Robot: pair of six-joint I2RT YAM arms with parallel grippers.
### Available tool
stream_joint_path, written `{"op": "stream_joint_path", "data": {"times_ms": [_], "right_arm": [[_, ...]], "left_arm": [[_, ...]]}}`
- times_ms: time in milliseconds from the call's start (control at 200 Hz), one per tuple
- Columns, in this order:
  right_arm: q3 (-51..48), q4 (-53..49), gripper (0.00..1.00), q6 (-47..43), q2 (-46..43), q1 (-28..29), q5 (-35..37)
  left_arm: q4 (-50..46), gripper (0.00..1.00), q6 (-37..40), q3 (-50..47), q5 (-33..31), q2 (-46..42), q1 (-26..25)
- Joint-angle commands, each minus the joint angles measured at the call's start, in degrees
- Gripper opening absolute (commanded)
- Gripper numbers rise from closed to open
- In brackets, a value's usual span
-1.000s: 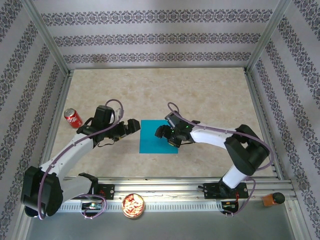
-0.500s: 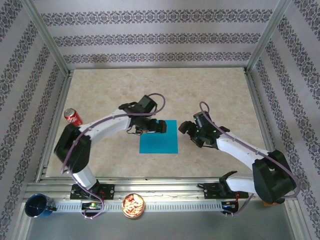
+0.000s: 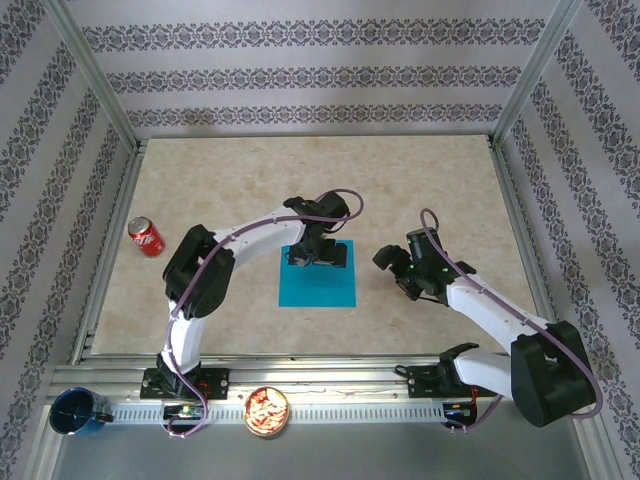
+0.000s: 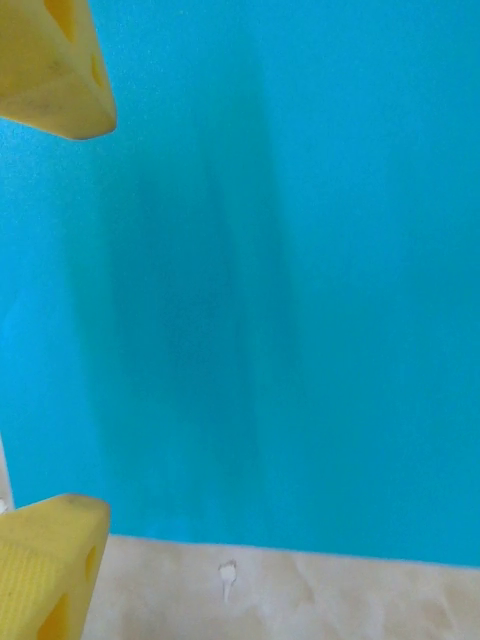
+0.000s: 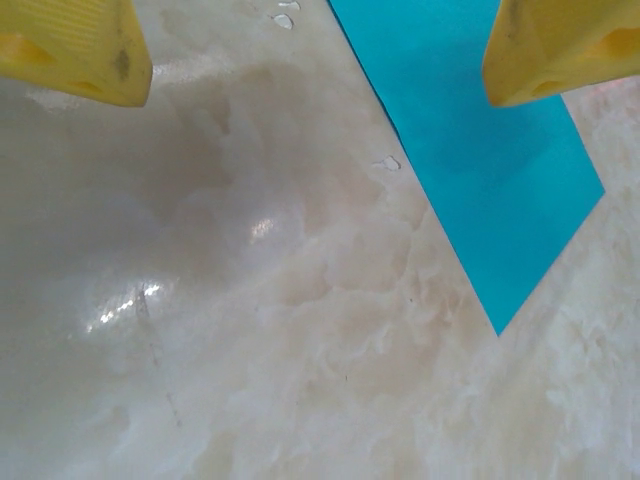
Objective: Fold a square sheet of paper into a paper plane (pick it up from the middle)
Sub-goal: First fold the square sheet of paper in half at the center of the table.
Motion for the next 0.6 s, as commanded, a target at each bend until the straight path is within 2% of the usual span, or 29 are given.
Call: {"op": "stream_joint_path", "data": {"times_ms": [0,340,595], "right_arm": [[-0.35,-0.48,0.86,-1.32,0.17,-0.74,-1.54],[0.28,-0.52,0.86,-1.96,2.14,-0.75,-3.66],[1.58,-3.73,0.86,-3.68,1.88,-0.75,-2.69]], "left_arm": [[-8.04,0.92,-1.90,3.78,-4.60,2.52,-1.24],[-8.80,0.94,-1.92,7.77,-3.27,7.09,-1.86],[-10.71,0.94,-1.89,7.77,-5.53,8.20,-2.04]]}}
